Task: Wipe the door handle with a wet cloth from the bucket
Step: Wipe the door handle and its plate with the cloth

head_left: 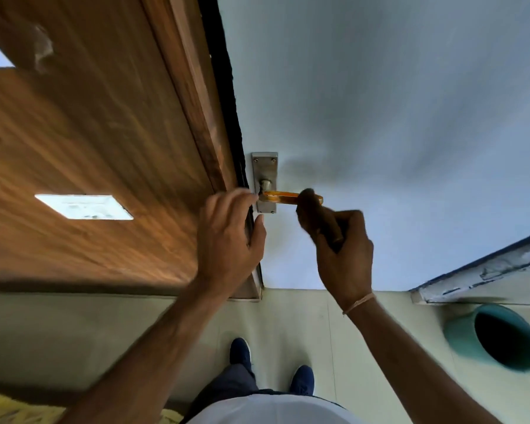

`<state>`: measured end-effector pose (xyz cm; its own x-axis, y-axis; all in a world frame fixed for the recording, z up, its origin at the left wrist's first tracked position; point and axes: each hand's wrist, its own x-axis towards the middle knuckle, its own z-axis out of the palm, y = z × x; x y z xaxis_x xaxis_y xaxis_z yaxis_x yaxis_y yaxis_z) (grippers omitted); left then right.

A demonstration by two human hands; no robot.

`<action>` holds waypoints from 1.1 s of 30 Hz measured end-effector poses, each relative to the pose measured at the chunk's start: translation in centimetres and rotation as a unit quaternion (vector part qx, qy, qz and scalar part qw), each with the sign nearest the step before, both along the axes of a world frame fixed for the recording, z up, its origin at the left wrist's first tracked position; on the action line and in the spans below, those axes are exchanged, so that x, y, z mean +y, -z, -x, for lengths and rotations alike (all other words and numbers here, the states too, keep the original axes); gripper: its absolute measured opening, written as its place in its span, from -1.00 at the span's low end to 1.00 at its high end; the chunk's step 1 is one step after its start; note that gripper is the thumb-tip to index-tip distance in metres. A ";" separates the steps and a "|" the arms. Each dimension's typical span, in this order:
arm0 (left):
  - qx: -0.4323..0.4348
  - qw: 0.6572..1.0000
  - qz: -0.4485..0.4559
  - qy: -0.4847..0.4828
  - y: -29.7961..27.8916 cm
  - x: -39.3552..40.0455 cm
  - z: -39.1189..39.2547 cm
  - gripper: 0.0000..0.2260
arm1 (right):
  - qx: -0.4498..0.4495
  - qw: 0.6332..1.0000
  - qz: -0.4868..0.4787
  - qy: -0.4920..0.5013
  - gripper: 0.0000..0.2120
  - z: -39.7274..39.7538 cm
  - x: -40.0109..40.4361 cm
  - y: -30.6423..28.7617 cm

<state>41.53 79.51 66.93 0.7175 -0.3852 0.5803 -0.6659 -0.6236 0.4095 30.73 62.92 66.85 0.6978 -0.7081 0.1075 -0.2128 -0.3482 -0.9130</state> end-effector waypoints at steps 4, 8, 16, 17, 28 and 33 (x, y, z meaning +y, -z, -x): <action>-0.122 0.991 -0.038 -0.045 -0.5 0.9 -1.5 -0.39 | -0.067 0.977 0.190 -0.064 -0.66 -2.9 -0.1 -2.0; -0.145 0.985 -0.064 -0.075 0.5 1.5 -3.7 -0.18 | -0.050 0.923 0.367 -0.104 -0.59 -7.0 0.0 -0.9; -0.234 0.965 -0.088 -0.075 2.3 2.7 -7.4 -0.18 | 0.043 0.851 0.504 -0.144 -0.42 -8.5 1.5 3.7; -0.241 0.964 -0.084 -0.075 2.5 2.7 -7.7 -0.17 | 0.045 0.855 0.500 -0.130 -0.41 -8.1 1.1 3.9; -0.262 0.961 -0.056 -0.077 3.8 1.8 -8.9 -0.08 | 0.059 0.900 0.425 -0.076 -0.38 -6.7 1.8 4.3; -0.263 0.960 -0.054 -0.075 4.2 1.9 -9.0 -0.08 | 0.096 0.894 0.436 -0.034 -0.31 -6.1 1.5 4.3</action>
